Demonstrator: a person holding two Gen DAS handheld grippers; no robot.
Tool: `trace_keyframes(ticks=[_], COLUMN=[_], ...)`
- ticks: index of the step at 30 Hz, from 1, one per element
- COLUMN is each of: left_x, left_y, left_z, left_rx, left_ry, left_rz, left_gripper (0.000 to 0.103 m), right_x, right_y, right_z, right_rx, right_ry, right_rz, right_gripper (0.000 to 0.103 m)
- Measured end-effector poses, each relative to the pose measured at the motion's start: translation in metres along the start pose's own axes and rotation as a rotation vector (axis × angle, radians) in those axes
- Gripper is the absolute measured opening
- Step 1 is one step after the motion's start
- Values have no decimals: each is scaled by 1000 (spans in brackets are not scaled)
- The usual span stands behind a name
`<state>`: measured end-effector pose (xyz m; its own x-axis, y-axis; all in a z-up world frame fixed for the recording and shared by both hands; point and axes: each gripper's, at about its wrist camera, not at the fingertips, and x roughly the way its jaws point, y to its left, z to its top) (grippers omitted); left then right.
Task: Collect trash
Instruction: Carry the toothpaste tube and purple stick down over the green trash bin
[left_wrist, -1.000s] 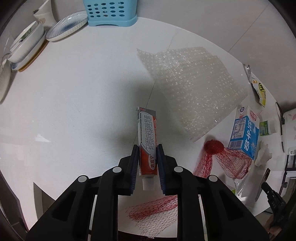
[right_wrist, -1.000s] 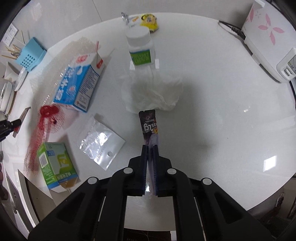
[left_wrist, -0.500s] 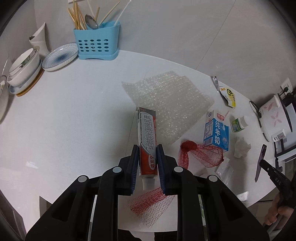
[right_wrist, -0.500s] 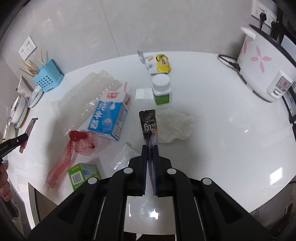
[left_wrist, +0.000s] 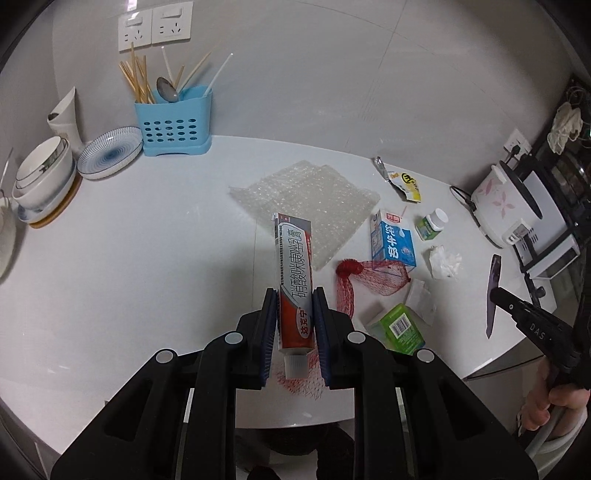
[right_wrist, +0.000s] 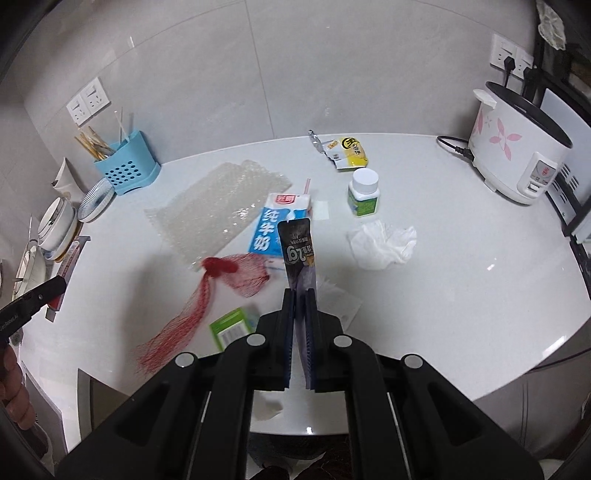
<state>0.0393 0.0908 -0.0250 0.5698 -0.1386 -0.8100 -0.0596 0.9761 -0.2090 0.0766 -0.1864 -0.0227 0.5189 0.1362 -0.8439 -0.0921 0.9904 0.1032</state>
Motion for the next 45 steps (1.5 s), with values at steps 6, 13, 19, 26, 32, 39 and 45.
trace_keyframes(ticks=[6,13,19,26,32,39,45], left_x=[-21,-35,-36,-33,-21,15,77], left_y=[1,-4,-7,-24,-50,-69,-70], left_z=[-26,-59,-90,-133,-180,-242,-303], left_rx=[74,132,138,161,171,130,61], left_ry=[-1,-15,-20,-28,-8,31,102], left_rz=[-59,-106,-117,-130,-142,-104,-77], left_gripper=[19,19,19,19,19,19,19], right_x=[-33,-51,-50,-45,-29,16,78], right_y=[26,43,44,30,1,-31,-50], right_z=[-42,-82,-106,-139,-175,-222,-267], right_rx=[39,39,15,-40,-88,-164,-208], right_ry=[-32,-35,-11,31,99,176,248], right_rz=[-15,0,37,98,134,182,215], right_gripper=[5,5,5,5,5,5,5])
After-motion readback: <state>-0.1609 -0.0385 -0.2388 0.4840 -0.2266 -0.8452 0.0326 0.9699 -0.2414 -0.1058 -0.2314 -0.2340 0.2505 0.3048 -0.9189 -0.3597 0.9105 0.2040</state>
